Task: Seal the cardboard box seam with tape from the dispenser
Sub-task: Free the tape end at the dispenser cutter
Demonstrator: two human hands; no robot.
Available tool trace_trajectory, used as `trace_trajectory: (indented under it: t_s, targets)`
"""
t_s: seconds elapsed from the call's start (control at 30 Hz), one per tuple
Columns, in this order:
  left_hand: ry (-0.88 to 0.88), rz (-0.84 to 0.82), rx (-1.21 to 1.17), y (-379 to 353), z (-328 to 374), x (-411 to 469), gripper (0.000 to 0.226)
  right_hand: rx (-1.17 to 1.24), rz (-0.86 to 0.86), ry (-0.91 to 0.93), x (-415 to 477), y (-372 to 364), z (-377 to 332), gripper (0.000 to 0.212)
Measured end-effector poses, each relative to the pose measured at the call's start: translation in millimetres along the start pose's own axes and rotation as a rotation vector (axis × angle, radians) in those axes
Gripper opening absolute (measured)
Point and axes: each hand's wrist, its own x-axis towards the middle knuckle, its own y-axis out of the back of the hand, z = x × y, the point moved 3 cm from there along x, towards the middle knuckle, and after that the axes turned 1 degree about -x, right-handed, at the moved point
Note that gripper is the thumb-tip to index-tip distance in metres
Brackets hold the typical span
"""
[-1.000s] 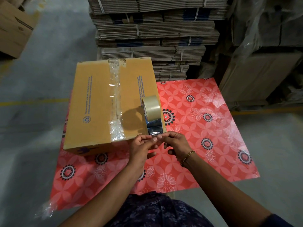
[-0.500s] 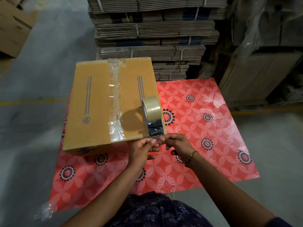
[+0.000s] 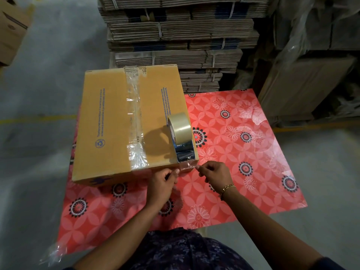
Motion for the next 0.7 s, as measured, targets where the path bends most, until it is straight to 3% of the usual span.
trace_trajectory:
  t_s: [0.1,0.2,0.33,0.43,0.6,0.7]
  targets:
    - [-0.046,-0.024,0.047,12,7,-7,0.027,0.086,0.045,0.004,-2,13,-2,0.019]
    - [-0.128,0.021,-0.089,26,35,-8,0.015,0.207,0.049,0.063,2,25,-29,0.012]
    - [-0.195,0.068,-0.245,36,69,14,0.021,0.156,-0.009,0.210,13,19,-73,0.045]
    - [-0.012,-0.058,-0.433,30,80,31,0.037,-0.064,-0.059,0.284,15,-3,-90,0.074]
    - [0.008,-0.198,-0.508,22,95,35,0.032,-0.336,0.104,0.339,17,-24,-95,0.088]
    - [-0.035,-0.212,-0.494,13,92,39,0.027,-0.291,0.168,0.333,15,-23,-93,0.082]
